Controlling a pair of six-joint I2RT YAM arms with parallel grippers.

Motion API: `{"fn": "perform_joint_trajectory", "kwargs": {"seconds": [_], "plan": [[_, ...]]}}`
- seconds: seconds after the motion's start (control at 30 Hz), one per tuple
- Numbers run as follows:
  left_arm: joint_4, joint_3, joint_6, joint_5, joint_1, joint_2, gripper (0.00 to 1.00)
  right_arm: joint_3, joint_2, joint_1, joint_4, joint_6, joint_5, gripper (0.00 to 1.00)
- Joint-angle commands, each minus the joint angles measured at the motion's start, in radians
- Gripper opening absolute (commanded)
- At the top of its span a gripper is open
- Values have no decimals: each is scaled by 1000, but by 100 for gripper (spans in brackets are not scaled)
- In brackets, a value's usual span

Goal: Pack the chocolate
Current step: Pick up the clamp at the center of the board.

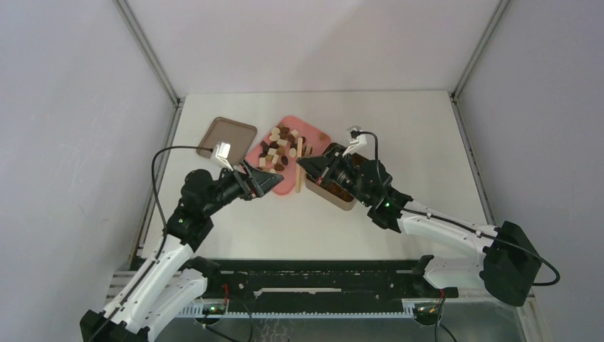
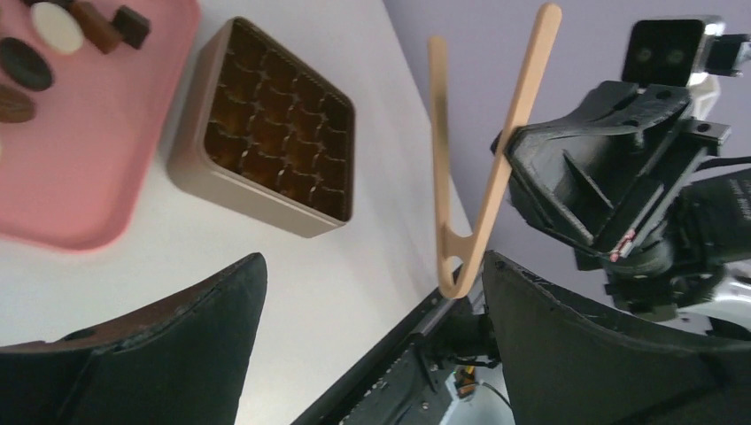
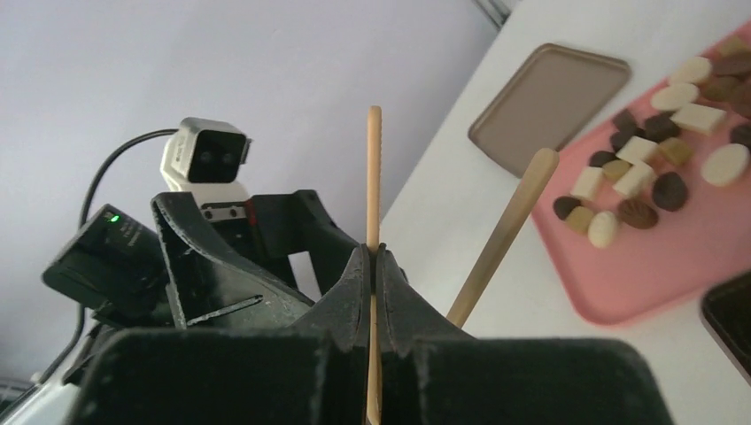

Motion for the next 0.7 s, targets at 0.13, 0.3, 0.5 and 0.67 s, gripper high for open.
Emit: {"fn": "perform_joint_trajectory", "kwargs": {"seconds": [0.13,0.3,0.5,0.67], "plan": [[238,40,-117,110,-42,98,86,11,67,-48,273,82,-160,0],[298,50,-151,136,-55,141,82,12,86,-64,343,95,-216,0],[392,45,-218,169,-67,178,74,11,119,-74,410,131,-275,0],[429,50,-245,176,-76,186,68,12,139,-74,445,143,-291,0]]}}
